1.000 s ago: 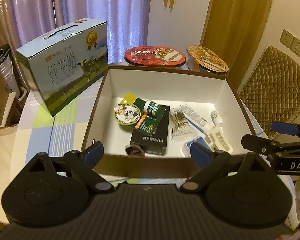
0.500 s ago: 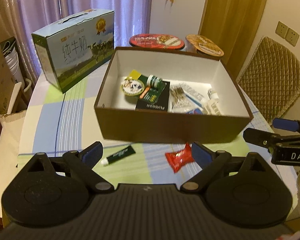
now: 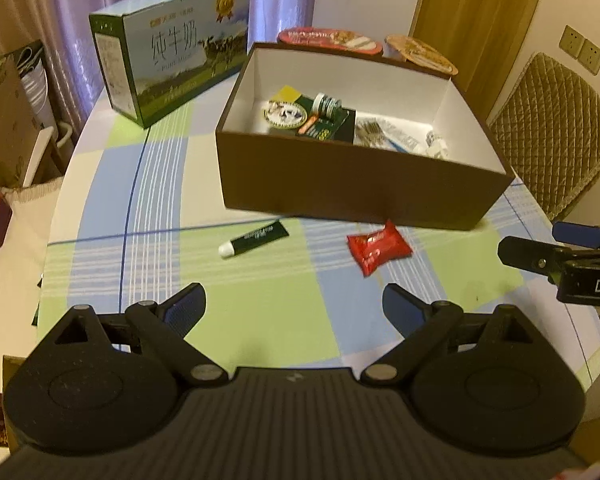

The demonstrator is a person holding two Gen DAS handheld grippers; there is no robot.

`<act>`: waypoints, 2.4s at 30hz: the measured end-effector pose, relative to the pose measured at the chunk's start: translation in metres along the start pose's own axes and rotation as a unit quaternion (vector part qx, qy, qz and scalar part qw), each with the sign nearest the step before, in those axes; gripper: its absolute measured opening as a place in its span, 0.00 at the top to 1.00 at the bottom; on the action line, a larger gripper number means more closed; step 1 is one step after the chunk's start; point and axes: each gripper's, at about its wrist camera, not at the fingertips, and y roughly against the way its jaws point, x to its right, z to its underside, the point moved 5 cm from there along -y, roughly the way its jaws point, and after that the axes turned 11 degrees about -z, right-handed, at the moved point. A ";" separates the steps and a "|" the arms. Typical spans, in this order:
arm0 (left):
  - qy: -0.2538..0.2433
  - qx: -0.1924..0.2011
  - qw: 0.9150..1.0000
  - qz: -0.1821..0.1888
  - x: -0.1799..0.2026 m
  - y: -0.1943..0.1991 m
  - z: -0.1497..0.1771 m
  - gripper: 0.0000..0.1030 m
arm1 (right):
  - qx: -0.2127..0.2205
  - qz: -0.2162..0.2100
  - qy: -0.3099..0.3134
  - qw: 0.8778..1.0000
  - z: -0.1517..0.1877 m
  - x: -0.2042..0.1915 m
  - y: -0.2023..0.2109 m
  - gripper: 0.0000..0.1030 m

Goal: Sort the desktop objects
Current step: 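Move both tools down toward the green lip gel tube and red candy packet, then grasp the green lip gel tube with the left tool while the right grasps the red packet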

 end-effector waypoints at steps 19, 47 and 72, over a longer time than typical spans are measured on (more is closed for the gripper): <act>-0.007 -0.005 1.000 0.002 -0.006 -0.018 0.014 0.10 | -0.038 0.002 0.013 0.999 0.028 -0.004 -0.028 0.02; -0.070 -0.010 0.997 0.027 -0.017 -0.121 0.006 0.35 | -0.084 0.006 -0.008 0.996 0.038 0.029 -0.099 0.02; -0.157 -0.026 0.986 0.057 -0.012 -0.174 -0.018 0.87 | -0.087 -0.004 -0.007 0.996 0.026 0.025 -0.138 0.02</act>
